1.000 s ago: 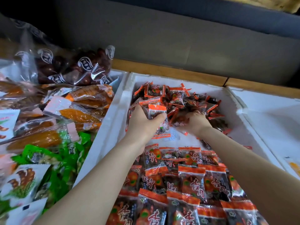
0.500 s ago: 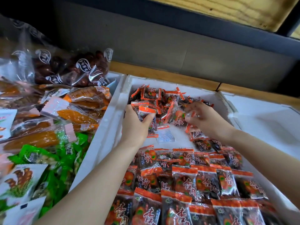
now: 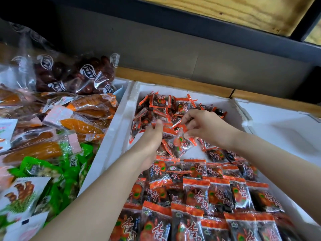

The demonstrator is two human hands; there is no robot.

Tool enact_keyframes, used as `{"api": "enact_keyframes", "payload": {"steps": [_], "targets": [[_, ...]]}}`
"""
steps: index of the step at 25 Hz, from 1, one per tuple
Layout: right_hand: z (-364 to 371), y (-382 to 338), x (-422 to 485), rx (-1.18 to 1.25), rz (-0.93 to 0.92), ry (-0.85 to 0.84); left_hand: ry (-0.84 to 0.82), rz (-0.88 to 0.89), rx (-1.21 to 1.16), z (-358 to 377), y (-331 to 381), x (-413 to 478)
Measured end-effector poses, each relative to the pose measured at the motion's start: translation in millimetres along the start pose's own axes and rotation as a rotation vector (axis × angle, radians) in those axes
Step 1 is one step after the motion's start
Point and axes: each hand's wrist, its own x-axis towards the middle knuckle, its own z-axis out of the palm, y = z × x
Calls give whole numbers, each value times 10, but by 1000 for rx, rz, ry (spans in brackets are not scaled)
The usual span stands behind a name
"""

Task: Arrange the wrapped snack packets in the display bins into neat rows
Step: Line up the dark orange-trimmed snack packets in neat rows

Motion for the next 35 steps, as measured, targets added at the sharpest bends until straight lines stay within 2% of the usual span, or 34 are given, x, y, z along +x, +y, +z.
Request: {"api": "enact_keyframes", "payload": {"steps": [1,4,6,8,10,12,15,19,22,24,28,31,35], "targets": [[1,-19,11,-28,-11,-6,-51,-31,9,12,-1,10],[11,-32,39,3,-28,33,-106,78,168,33,-15,-57],[-6,25,31,195,10,94,-69,123,178,34,-22,-82],[-16,243,-9,372,83,232,-43,127,169,16,-50,-55],[11,641,-47,222,202,313,-40,114,174,27,-47,-49],[98,1019,-100,20,355,194,-33,140,162,41,-40,-48],[276,1333,-66,15,479,71,-18,154,169,36,-42,-38],[413,1423,101,15,516,98,4,179,168,14,-53,-23],[454,1404,134,-38,477,124,-4,219,160,41,-47,-36],[427,1402,114,37,460,125,-11,221,167,37,-51,-39],[416,1409,96,13,534,76,-13,216,181,16,-67,-20],[486,1342,127,23,602,128,-3,202,179,15,-58,-36],[485,1272,161,228,623,211,-3,210,193,19,-50,-45]]}}
